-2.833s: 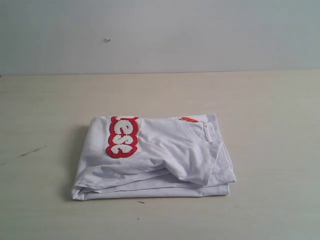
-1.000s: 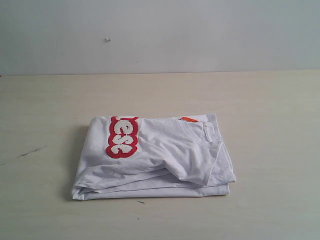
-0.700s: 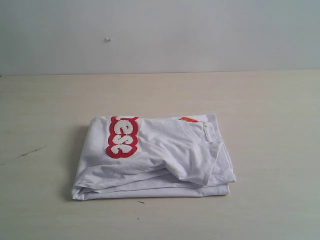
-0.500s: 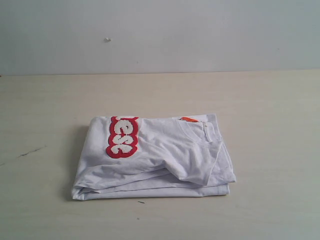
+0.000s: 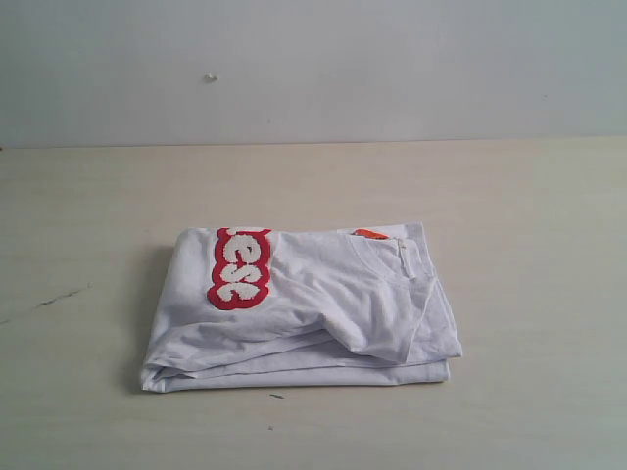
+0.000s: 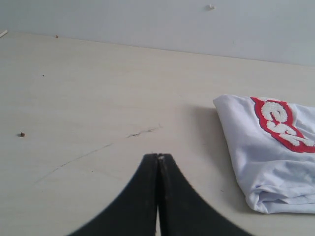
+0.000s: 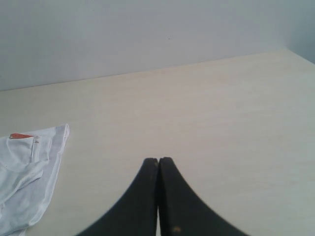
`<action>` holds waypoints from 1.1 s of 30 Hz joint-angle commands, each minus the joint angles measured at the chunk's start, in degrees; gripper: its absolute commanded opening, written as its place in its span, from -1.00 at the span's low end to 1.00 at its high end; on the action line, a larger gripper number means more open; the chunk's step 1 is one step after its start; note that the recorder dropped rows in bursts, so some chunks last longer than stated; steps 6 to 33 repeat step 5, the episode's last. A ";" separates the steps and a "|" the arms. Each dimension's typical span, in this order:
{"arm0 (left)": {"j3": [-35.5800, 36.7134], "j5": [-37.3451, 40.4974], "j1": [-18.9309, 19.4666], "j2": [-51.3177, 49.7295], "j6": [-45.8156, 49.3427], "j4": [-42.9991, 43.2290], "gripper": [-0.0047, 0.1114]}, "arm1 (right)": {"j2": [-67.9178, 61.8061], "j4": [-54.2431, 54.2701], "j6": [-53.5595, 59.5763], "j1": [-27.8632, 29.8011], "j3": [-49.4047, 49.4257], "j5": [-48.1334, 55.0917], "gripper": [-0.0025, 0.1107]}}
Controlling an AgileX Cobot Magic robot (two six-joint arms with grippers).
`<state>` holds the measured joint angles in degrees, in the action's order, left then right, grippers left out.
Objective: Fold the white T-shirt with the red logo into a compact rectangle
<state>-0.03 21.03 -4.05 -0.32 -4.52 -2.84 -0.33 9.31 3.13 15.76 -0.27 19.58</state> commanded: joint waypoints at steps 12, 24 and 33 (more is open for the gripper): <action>0.03 -0.19 0.19 0.32 -0.26 0.00 -0.92 | 0.33 0.07 0.24 0.25 0.27 -0.17 -0.96; 0.03 -0.19 0.19 0.32 -0.26 0.00 -0.92 | 0.33 0.07 0.24 0.25 0.27 -0.17 -0.96; 0.03 -0.19 0.19 0.32 -0.26 0.00 -0.92 | 0.33 0.07 0.24 0.25 0.27 -0.17 -0.96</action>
